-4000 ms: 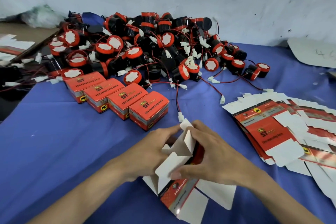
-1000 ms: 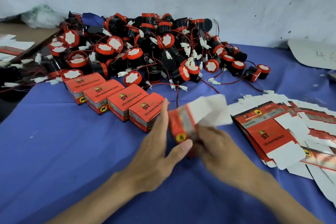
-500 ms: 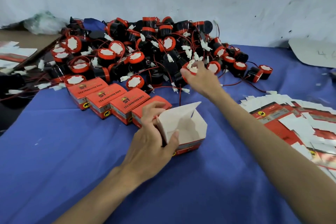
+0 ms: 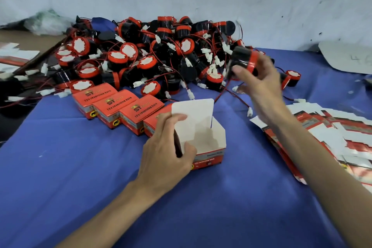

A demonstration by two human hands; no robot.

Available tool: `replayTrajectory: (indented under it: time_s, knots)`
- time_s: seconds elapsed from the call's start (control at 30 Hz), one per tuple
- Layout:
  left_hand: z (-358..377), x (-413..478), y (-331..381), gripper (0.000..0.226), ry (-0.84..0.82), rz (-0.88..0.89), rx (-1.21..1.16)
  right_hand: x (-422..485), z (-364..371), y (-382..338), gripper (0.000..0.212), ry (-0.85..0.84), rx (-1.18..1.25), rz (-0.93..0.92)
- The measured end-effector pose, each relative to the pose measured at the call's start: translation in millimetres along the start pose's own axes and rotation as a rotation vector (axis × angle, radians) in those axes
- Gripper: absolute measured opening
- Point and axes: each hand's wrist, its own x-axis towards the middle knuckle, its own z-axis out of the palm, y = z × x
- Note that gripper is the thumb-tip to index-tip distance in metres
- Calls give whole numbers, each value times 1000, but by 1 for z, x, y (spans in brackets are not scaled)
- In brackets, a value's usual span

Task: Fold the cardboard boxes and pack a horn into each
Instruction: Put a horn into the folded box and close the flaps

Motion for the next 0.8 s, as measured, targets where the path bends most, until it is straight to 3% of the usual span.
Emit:
replayTrajectory:
  time_s: [0.13, 0.27, 0.43, 0.5, 0.6, 0.8]
  knots:
    - [1, 0, 0, 49, 12, -8, -18, -29, -12, -41, 41, -201, 11, -188]
    - [1, 0, -2, 50, -19, -10, -18, -46, 1, -60, 49, -366, -78, -389]
    - [-1, 1, -1, 38, -42, 8, -105, -61, 15, -49, 57, -685, -736, -703]
    - [-3, 2, 0, 43, -41, 16, -190, -70, 20, -33, 60, -736, -940, -620]
    - [-6, 3, 3, 58, -72, -48, -280, -74, 18, -17, 55, -642, -1026, -329]
    - [-11, 0, 4, 46, -91, -45, -400, -80, 11, -14, 45, -783, -929, -273]
